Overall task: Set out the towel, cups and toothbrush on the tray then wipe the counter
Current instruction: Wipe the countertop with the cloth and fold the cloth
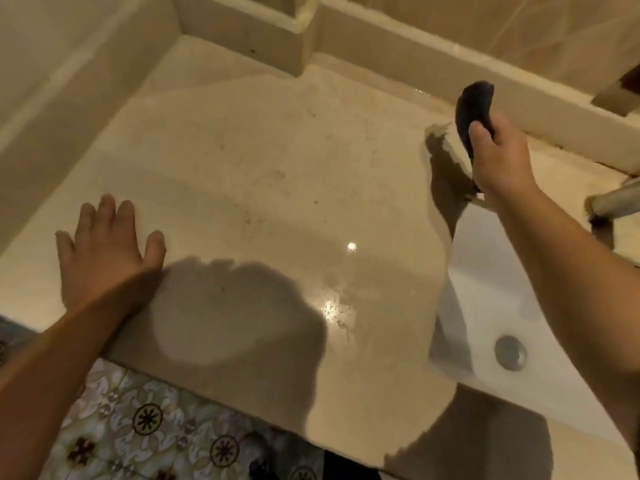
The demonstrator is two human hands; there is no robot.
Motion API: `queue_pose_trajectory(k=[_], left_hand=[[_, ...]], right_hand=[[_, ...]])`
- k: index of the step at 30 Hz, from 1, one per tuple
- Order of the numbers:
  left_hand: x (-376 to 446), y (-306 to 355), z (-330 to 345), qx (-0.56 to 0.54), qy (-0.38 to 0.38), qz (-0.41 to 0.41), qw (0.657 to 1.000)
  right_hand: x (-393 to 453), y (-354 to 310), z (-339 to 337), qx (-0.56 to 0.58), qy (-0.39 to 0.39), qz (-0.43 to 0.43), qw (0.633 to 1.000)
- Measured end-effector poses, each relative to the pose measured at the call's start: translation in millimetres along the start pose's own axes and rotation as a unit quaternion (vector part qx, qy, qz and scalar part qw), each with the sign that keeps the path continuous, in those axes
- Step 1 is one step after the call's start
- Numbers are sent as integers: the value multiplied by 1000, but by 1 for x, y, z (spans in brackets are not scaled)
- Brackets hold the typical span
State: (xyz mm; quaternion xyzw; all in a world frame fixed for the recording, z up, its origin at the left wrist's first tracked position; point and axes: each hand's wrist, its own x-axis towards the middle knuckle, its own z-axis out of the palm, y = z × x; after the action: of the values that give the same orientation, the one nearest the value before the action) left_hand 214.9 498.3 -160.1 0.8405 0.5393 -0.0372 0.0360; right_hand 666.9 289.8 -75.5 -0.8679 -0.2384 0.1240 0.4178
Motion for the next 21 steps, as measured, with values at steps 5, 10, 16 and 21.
queue_pose_trajectory(k=[5,10,16,21], left_hand=[[4,-1,1,18,-4,-15,1000],[4,-2,3,14,12,-2,1000],[-1,2,-2,2,20,13,1000],[-6,1,0,-24,34,27,999]], right_hand=[[75,51,35,-296,-139,-200,924],[23,52,34,-309,-155,-255,903],[-171,38,23,-214,-271,-303,888],[-287,30,23,-208,-314,-304,875]])
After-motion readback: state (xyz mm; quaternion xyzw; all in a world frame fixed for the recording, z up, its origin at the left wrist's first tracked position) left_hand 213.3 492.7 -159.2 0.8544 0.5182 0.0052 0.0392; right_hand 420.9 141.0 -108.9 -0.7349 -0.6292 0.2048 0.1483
